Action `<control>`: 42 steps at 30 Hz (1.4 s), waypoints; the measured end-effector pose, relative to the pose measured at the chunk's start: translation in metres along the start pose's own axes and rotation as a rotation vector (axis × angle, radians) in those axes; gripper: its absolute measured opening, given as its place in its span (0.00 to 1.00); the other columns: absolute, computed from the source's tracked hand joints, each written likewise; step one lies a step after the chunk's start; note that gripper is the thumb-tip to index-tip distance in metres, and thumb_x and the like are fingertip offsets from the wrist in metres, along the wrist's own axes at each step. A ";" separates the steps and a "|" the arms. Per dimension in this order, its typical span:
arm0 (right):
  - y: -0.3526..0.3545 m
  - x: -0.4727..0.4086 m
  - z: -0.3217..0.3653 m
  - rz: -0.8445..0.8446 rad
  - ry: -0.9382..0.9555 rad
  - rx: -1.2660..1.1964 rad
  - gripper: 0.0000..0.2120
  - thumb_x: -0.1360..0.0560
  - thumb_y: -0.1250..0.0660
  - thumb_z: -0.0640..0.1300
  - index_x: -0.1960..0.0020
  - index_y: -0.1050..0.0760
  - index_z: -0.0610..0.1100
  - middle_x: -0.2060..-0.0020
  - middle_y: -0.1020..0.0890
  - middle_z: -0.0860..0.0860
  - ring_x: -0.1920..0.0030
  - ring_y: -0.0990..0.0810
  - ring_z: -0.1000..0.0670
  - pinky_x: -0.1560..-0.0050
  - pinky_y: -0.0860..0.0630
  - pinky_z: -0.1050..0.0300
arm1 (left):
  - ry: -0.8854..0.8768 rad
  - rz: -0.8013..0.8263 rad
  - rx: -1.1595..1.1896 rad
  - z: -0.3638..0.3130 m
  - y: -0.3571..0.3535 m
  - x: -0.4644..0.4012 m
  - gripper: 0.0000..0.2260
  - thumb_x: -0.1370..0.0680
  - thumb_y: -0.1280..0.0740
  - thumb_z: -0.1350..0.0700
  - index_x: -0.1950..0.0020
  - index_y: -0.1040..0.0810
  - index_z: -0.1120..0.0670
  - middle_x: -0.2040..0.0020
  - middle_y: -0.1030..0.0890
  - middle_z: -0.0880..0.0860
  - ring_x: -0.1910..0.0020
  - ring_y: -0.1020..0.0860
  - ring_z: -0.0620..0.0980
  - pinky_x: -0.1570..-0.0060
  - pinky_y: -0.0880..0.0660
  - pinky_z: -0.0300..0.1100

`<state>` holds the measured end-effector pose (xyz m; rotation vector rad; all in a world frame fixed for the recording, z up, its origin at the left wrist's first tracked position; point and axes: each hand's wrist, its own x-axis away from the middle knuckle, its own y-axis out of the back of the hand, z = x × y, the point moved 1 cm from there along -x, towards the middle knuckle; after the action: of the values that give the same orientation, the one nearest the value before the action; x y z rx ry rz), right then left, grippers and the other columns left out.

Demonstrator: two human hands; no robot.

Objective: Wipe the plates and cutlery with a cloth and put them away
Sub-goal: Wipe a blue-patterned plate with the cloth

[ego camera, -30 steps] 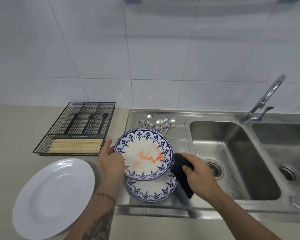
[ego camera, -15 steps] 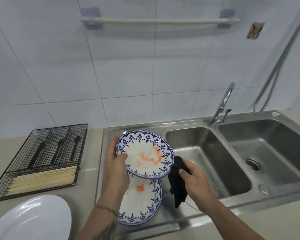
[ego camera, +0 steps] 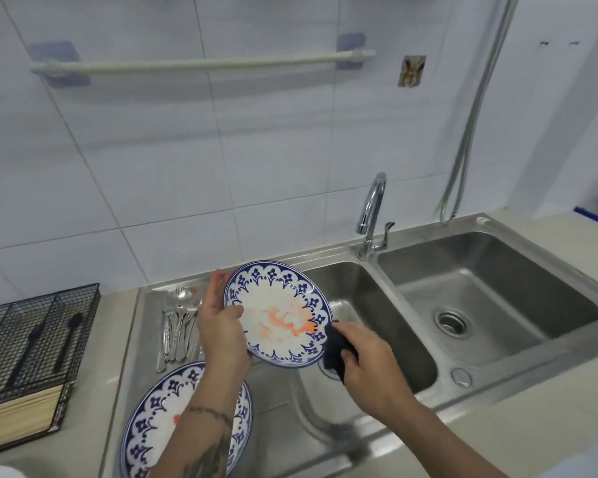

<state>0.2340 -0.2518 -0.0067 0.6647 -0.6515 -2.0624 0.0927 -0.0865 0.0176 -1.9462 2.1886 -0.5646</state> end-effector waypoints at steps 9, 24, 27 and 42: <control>0.016 -0.033 -0.048 0.119 0.069 -0.008 0.23 0.29 0.41 0.34 0.37 0.24 0.47 0.42 0.21 0.54 0.42 0.26 0.52 0.39 0.32 0.63 | -0.183 -0.077 -0.208 0.012 -0.079 0.016 0.32 0.26 0.47 0.78 0.28 0.27 0.54 0.34 0.22 0.47 0.35 0.24 0.45 0.32 0.28 0.44; 0.028 -0.052 -0.097 0.155 0.041 -0.147 0.22 0.28 0.41 0.33 0.37 0.24 0.46 0.44 0.22 0.53 0.44 0.25 0.53 0.40 0.29 0.61 | -0.306 -0.052 -0.400 0.024 -0.130 0.026 0.34 0.29 0.48 0.77 0.31 0.24 0.51 0.36 0.20 0.44 0.37 0.23 0.39 0.34 0.25 0.46; 0.031 -0.054 -0.097 0.150 0.039 -0.160 0.21 0.28 0.41 0.33 0.39 0.24 0.47 0.46 0.21 0.53 0.46 0.24 0.53 0.42 0.28 0.60 | -0.336 -0.024 -0.447 0.024 -0.134 0.031 0.34 0.29 0.47 0.77 0.31 0.24 0.50 0.38 0.20 0.41 0.38 0.22 0.38 0.36 0.24 0.44; 0.038 -0.062 -0.086 0.141 0.054 -0.186 0.21 0.27 0.41 0.32 0.41 0.22 0.49 0.48 0.20 0.54 0.48 0.24 0.54 0.45 0.29 0.64 | -0.390 -0.010 -0.502 0.021 -0.135 0.038 0.33 0.29 0.47 0.76 0.33 0.22 0.51 0.39 0.18 0.43 0.38 0.21 0.40 0.35 0.24 0.47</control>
<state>0.3424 -0.2362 -0.0306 0.5500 -0.4555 -1.9393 0.2195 -0.1387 0.0546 -2.0567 2.1966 0.3815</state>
